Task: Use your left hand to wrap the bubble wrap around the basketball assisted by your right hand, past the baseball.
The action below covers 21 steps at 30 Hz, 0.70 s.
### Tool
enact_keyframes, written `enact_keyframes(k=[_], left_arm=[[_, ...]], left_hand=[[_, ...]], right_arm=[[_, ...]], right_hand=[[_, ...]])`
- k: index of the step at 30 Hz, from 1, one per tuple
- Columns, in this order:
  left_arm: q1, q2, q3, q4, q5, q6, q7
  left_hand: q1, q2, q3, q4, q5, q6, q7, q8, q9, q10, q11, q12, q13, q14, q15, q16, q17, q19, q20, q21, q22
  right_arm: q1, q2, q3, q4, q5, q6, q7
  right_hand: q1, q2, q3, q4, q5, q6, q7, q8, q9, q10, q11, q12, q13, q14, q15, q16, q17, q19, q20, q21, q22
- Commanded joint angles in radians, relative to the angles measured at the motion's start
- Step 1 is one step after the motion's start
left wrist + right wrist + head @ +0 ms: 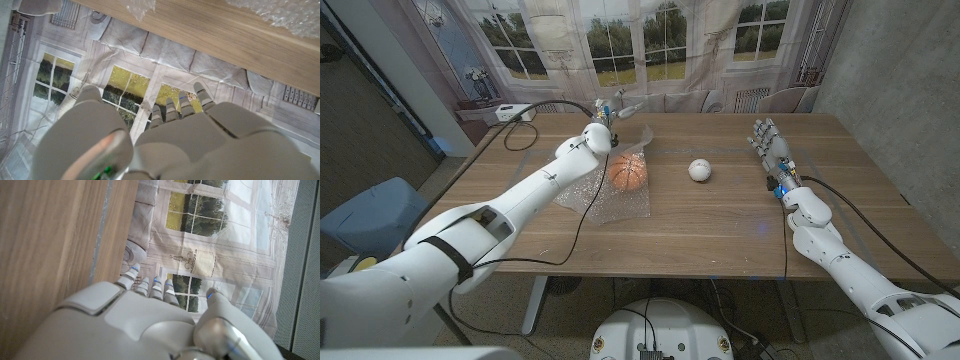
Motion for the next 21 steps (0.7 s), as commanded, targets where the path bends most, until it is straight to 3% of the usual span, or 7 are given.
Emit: enact_keyframes(k=[1,4,5,7,9,14,21], left_arm=[[0.099,0.177,-0.042,-0.362,-0.015,0.071,-0.122],[0.123,0.232,-0.052,-0.475,-0.005,0.130,-0.160],[0.134,0.269,-0.056,-0.541,-0.003,0.170,-0.190],[0.140,0.287,-0.060,-0.575,-0.002,0.196,-0.211],[0.155,0.337,-0.064,-0.656,0.004,0.245,-0.249],[0.194,0.400,-0.076,-0.763,0.024,0.315,-0.271],[0.230,0.482,-0.081,-0.878,0.042,0.411,-0.323]], left_hand=[[-0.008,0.008,-0.005,-0.004,0.006,0.055,-0.001,0.007,0.005,0.061,0.008,0.025,0.001,0.062,-0.015,0.023,-0.001,0.068,0.006,0.005,0.002],[-0.006,0.010,-0.005,-0.008,0.005,0.046,0.012,-0.001,0.006,0.074,0.005,0.029,0.003,0.088,-0.016,0.030,0.001,0.087,0.009,0.004,0.002],[-0.006,0.009,-0.006,-0.008,0.005,0.039,0.016,-0.004,0.007,0.072,0.005,0.029,0.004,0.093,-0.013,0.031,0.001,0.089,0.010,0.003,0.002],[-0.008,0.005,-0.010,-0.009,0.004,0.020,0.024,-0.012,0.008,0.071,0.008,0.028,0.006,0.097,-0.011,0.031,0.002,0.093,0.011,0.001,0.002],[-0.009,0.001,-0.012,-0.010,0.004,0.013,0.028,-0.015,0.008,0.068,0.011,0.027,0.007,0.099,-0.009,0.031,0.003,0.097,0.011,0.001,0.003],[-0.008,-0.004,-0.015,-0.013,0.005,0.010,0.031,-0.015,0.009,0.067,0.011,0.027,0.008,0.103,-0.007,0.032,0.003,0.104,0.010,0.000,0.003],[0.042,-0.018,-0.012,-0.047,0.015,0.031,0.009,-0.005,0.011,0.088,-0.006,0.033,0.012,0.124,-0.024,0.031,0.002,0.160,0.009,0.000,0.002]], right_arm=[[-0.006,-0.006,-0.001,-0.023,-0.002,-0.003,0.002],[-0.009,-0.008,-0.004,-0.035,-0.003,-0.009,-0.001],[-0.011,-0.009,-0.006,-0.043,-0.004,-0.012,-0.001],[-0.014,-0.010,-0.007,-0.049,-0.006,-0.014,-0.003],[-0.023,-0.012,-0.009,-0.066,-0.007,-0.017,-0.008],[-0.047,-0.018,-0.010,-0.102,-0.008,-0.024,-0.021],[-0.089,-0.025,-0.008,-0.149,-0.009,-0.026,-0.041]], right_hand=[[-0.001,0.000,0.001,-0.005,0.002,0.001,-0.005,0.005,0.004,0.002,0.003,0.004,0.002,-0.001,0.002,0.005,0.004,0.003,0.000,0.006,0.005],[-0.001,0.001,0.001,-0.005,0.002,0.001,-0.006,0.005,0.004,0.002,0.004,0.004,0.002,-0.001,0.002,0.005,0.004,0.003,-0.001,0.006,0.005],[-0.001,0.001,0.001,-0.005,0.002,0.001,-0.005,0.005,0.004,0.002,0.004,0.004,0.002,-0.001,0.002,0.005,0.004,0.003,-0.001,0.006,0.005],[-0.001,0.001,0.001,-0.005,0.002,0.001,-0.005,0.005,0.004,0.002,0.004,0.004,0.002,0.000,0.002,0.005,0.004,0.003,0.000,0.006,0.005],[-0.001,0.002,0.001,-0.005,0.002,0.001,-0.006,0.005,0.005,0.002,0.005,0.004,0.002,-0.001,0.002,0.005,0.004,0.003,-0.001,0.006,0.005],[-0.001,0.003,0.002,-0.004,0.003,0.002,-0.007,0.005,0.005,0.002,0.004,0.004,0.002,-0.001,0.000,0.005,0.004,0.003,-0.001,0.006,0.005],[-0.002,0.004,0.002,-0.004,0.003,0.005,-0.010,0.006,0.005,0.002,0.005,0.004,0.002,0.002,0.001,0.006,0.004,0.004,-0.001,0.007,0.005]])
